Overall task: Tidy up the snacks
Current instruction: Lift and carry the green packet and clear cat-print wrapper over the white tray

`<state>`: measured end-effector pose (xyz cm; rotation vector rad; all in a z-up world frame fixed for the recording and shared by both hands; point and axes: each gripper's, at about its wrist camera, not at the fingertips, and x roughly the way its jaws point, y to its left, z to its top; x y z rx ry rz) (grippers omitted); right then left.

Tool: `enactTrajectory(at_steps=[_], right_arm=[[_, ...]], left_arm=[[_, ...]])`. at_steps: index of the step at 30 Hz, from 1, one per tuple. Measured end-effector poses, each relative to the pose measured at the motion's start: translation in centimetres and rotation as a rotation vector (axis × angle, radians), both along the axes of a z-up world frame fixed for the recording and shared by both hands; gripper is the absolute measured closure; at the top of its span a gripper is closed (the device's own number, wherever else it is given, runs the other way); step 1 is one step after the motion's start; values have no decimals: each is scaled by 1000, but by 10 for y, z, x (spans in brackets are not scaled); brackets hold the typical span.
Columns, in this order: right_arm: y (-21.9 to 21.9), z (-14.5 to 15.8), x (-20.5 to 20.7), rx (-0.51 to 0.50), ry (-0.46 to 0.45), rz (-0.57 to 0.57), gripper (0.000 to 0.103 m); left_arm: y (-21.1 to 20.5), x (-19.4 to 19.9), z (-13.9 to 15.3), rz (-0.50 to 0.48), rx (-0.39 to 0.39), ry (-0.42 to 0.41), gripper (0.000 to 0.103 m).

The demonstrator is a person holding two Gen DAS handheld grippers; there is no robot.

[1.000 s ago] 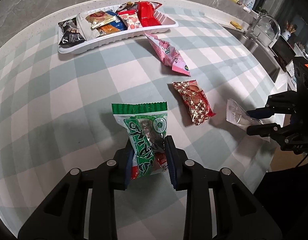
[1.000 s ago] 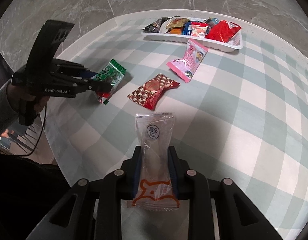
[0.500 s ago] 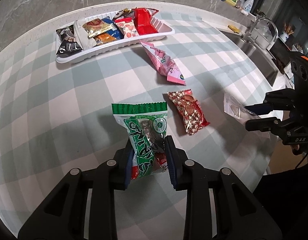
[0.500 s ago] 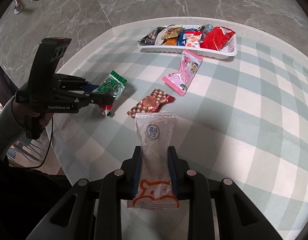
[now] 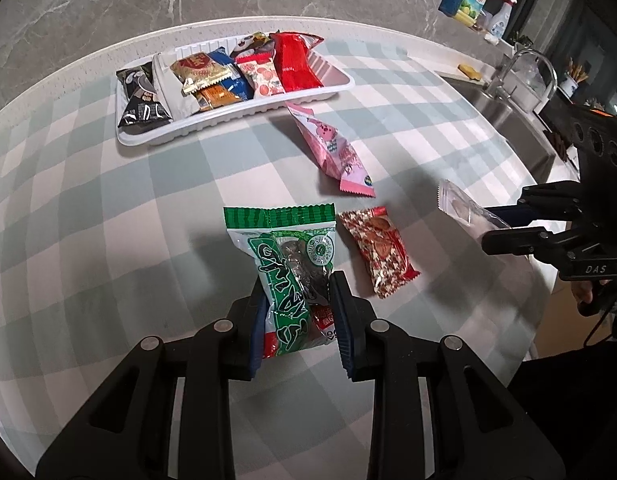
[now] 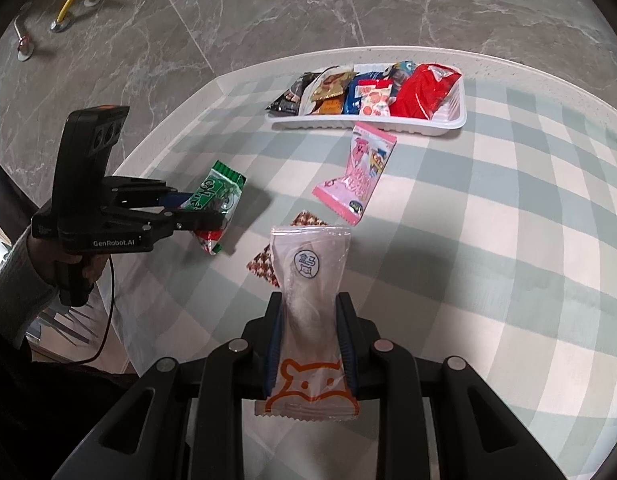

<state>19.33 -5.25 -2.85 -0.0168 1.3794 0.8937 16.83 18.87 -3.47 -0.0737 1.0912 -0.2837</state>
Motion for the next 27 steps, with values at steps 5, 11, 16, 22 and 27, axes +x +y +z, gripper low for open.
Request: enactTrajectory(at_steps=[5,11,16,22,27], right_arm=[[2,0,8,7,3,-11,75],[4,0,20,17,7,-26,75],[8,-1,30,22,3,-34,75],[13,-1,42,34,0,-47,75],[20,-1,55,40,-7,-49,75]], left_arm=[[3,5,4,4,-7,-11,76],[5,12,8,15,-17,-20,76],[8,19,13,22,-21,-30,76],[13,28,19,36,-31,-44,76],[16,37,25,46,-39,-56,76]])
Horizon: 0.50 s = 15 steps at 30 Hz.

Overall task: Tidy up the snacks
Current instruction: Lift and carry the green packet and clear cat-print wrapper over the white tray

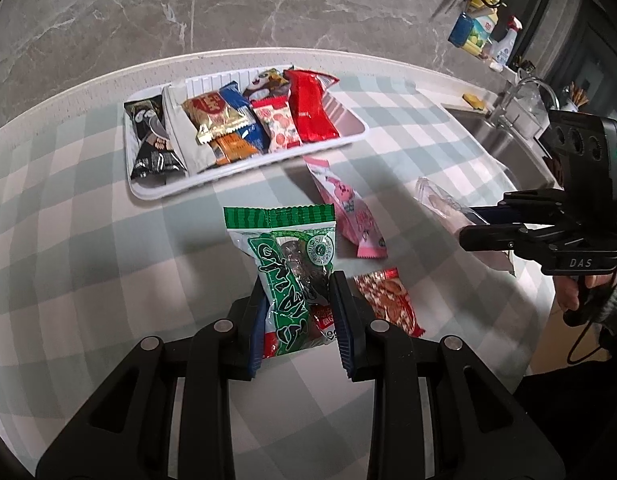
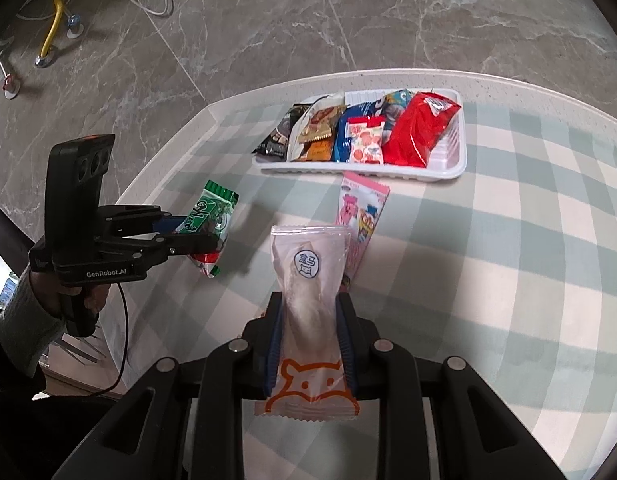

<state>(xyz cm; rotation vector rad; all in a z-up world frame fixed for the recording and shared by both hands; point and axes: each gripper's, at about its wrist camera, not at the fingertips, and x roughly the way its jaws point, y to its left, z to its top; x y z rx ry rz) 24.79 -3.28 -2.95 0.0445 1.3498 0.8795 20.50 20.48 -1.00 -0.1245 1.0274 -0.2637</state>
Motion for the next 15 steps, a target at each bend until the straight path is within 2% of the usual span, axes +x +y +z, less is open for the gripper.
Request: enactTrajectory(at_steps=[15], right_arm=[[18,-11,58,34,-1,-30,75]], left_arm=[[23,48,13,44,-28,-25,76]])
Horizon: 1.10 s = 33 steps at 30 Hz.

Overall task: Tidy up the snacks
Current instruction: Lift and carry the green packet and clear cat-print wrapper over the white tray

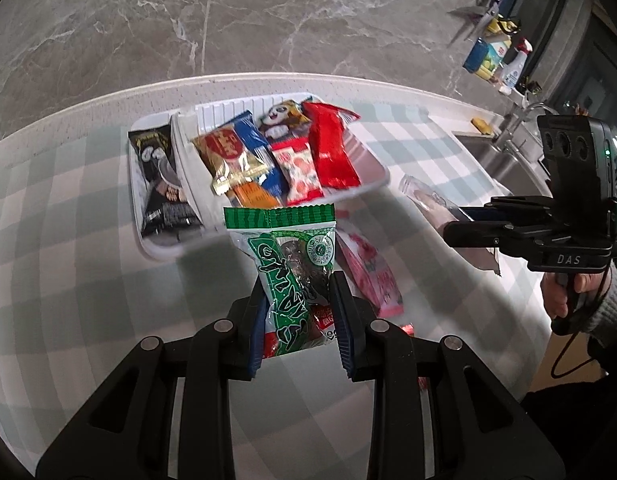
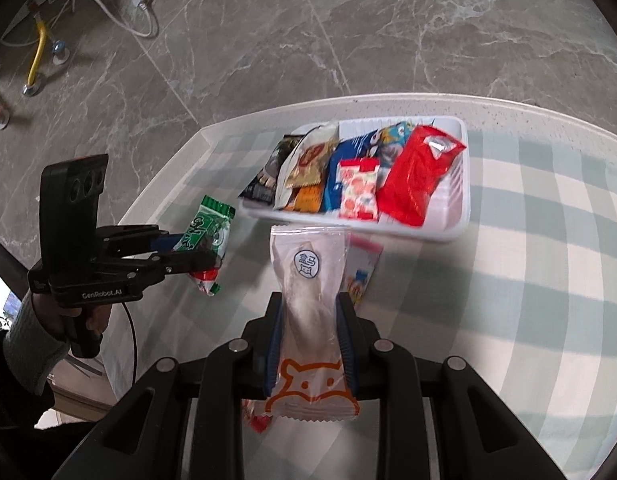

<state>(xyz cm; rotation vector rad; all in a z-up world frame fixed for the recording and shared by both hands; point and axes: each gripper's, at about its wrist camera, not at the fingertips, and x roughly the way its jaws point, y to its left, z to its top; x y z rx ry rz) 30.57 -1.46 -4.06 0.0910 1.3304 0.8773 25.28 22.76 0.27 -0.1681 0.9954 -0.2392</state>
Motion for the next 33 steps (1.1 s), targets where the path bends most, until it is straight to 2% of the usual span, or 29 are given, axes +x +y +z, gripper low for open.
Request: enactTrajectory(at_steps=[16,33], right_arm=[[38,-29,82,28,15,-25,75],[88,-52,130,11,-1,-28,75]], left_arm=[[22,85,1,19,4,-12,76],[46,159,-12,53,13,-4,76]])
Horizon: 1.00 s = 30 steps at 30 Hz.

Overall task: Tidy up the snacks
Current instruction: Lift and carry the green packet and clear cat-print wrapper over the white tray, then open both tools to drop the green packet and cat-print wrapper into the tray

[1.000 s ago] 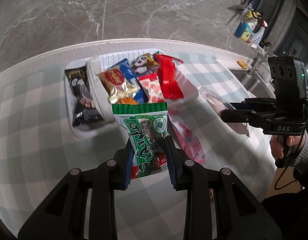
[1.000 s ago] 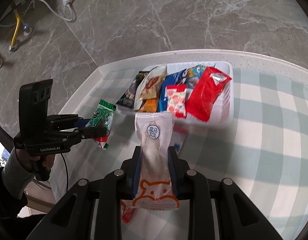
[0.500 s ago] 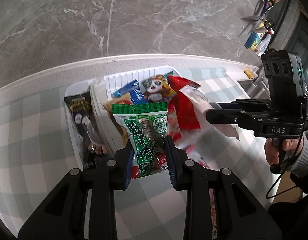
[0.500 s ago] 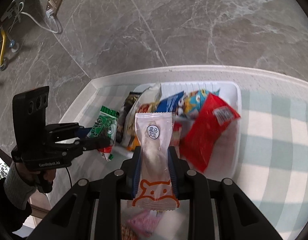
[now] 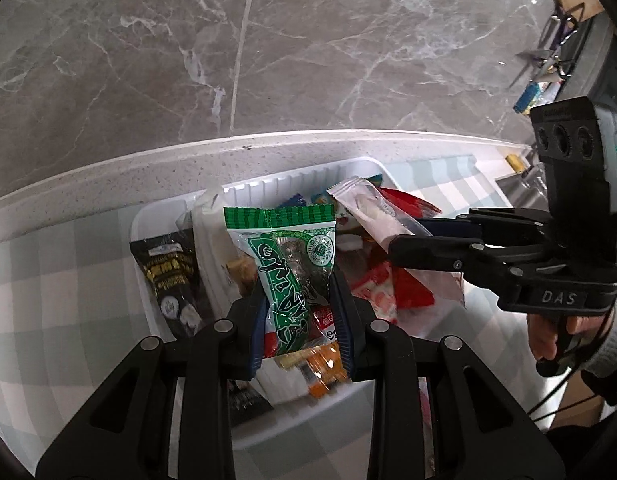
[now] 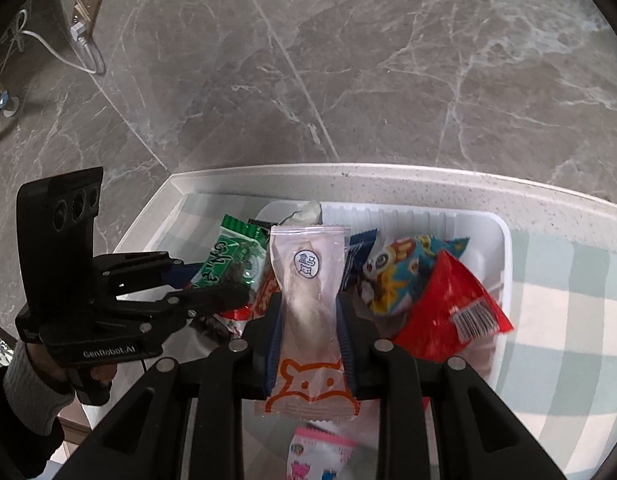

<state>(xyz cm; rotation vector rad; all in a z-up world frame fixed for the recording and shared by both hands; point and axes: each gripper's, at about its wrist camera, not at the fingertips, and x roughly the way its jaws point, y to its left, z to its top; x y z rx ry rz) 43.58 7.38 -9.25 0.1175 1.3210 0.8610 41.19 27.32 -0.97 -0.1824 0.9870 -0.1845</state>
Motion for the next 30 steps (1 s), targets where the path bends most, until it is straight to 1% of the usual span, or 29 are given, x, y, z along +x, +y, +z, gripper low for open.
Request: enactTrajectory(at_steps=[3,9,11,12,13,14,16,24,27,30], right_arm=[[6,-5,5,-9,1,-4,75],[12,-13,11,-31,10,-10,72],[11,-16,12,-33,16,-15,72],[10,-17,12,-32,18,-19,72],[8,-17,12,-33,19,-25,72],[8,-17,12,-32,22,-25,72],[4,-17,10,-25,24,-32,72],[-12,-3,-1,-10,23,-53,72],[-21,4,-10,-12,15,-50,71],[-29,12,-21,-26,2,-39,67]], left_arm=[[3,9,-5,10,-5,3,76],[7,25,-18,39,18,16,75],[7,26,-20,48,19,15,72],[6,27,-21,55,18,12,67],[6,28,-22,62,24,11,59],[6,27,-22,65,34,8,57],[5,26,-22,62,39,-2,57],[3,2,-8,76,43,-34,57],[-2,-15,-1,75,49,-46,57],[-7,-36,5,64,55,-51,56]])
